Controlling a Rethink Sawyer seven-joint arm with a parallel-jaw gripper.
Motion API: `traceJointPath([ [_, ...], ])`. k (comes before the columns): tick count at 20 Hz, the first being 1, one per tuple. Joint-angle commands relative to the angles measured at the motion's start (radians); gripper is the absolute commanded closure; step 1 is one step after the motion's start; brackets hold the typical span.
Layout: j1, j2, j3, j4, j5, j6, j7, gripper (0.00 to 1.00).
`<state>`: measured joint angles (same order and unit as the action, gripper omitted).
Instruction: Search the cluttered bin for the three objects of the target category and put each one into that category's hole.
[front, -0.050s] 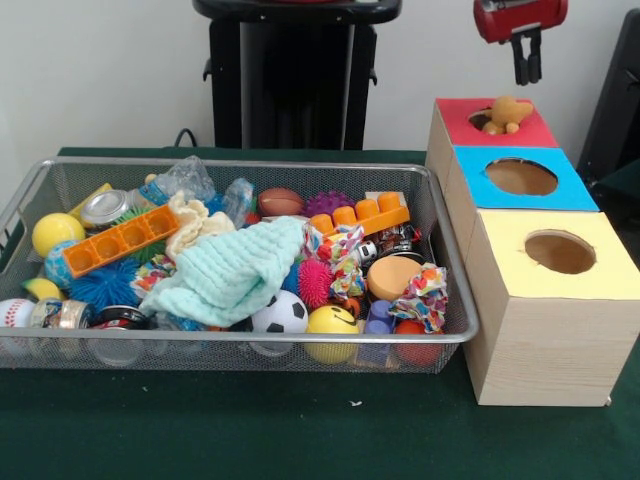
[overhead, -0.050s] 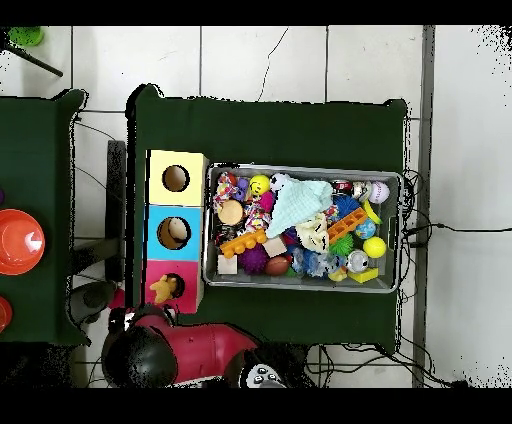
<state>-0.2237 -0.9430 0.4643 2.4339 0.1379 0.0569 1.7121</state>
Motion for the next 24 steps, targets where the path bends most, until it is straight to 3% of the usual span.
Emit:
traceJointPath([
  [1, 0.029, 0.044, -0.068, -0.102, 0.065, -0.077, 0.241, 1.00],
  [7, 0.038, 0.039, -0.101, -0.107, 0.039, -0.095, 0.211, 1.00],
  [19, 0.005, -0.004, -0.092, -0.122, 0.019, -0.061, 0.178, 1.00],
  [24, 0.046, 0.011, -0.151, -0.139, 0.012, -0.097, 0.165, 1.00],
])
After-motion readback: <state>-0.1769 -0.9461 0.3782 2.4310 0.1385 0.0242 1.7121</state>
